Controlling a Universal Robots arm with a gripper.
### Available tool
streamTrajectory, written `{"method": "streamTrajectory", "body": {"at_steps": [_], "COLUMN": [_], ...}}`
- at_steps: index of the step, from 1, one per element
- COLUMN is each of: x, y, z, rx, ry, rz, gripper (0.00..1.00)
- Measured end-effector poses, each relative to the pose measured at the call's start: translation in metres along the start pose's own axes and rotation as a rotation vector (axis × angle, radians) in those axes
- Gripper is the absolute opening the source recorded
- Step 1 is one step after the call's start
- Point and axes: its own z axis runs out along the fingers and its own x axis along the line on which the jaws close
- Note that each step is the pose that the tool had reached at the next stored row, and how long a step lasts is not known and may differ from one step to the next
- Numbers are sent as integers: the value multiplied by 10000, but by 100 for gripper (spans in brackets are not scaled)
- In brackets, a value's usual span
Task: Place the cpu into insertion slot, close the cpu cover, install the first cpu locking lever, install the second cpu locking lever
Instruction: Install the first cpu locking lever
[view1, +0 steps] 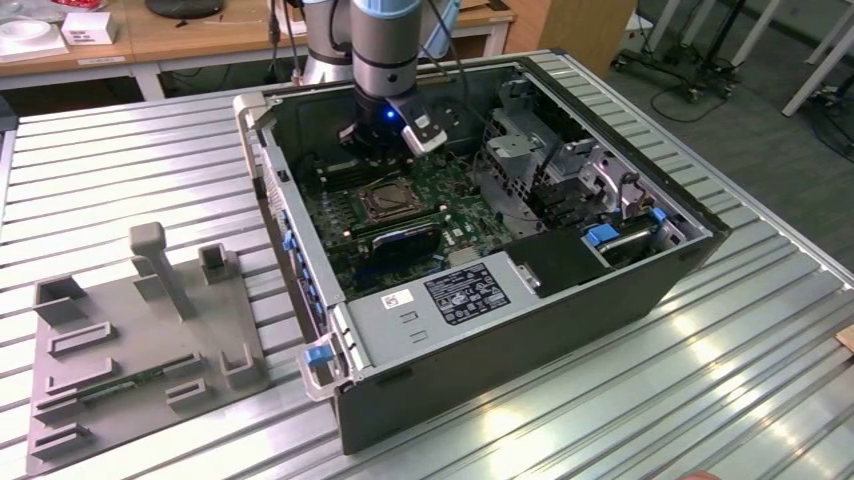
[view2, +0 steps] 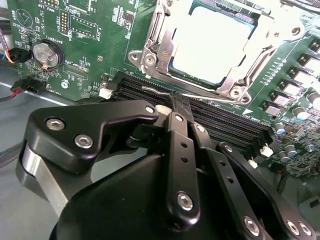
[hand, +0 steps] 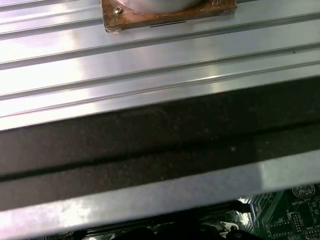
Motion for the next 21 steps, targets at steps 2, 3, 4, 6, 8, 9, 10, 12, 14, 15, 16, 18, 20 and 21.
{"method": "streamTrajectory", "body": {"at_steps": [2,3,4,6,8,9,10,12,14,15,16,18,20,21], "x": [0,1,1,3,4,4,5,5,6,6,6,6,5,4], "y": [-1,1,3,8,13,14,15,16,18,18,18,18,17,18], "z": [8,10,11,15,18,20,21,24,26,28,28,31,38,43], "rx": [1,1,1,1,0,-1,0,2,2,2,1,0,-3,-10], "ry": [1,1,0,0,0,0,0,1,1,1,0,0,0,0], "rz": [0,-1,0,0,-1,-1,0,0,0,0,0,0,2,0], "gripper": [10,10,10,10,10,10,10,10,10,10,10,10,10,10]}}
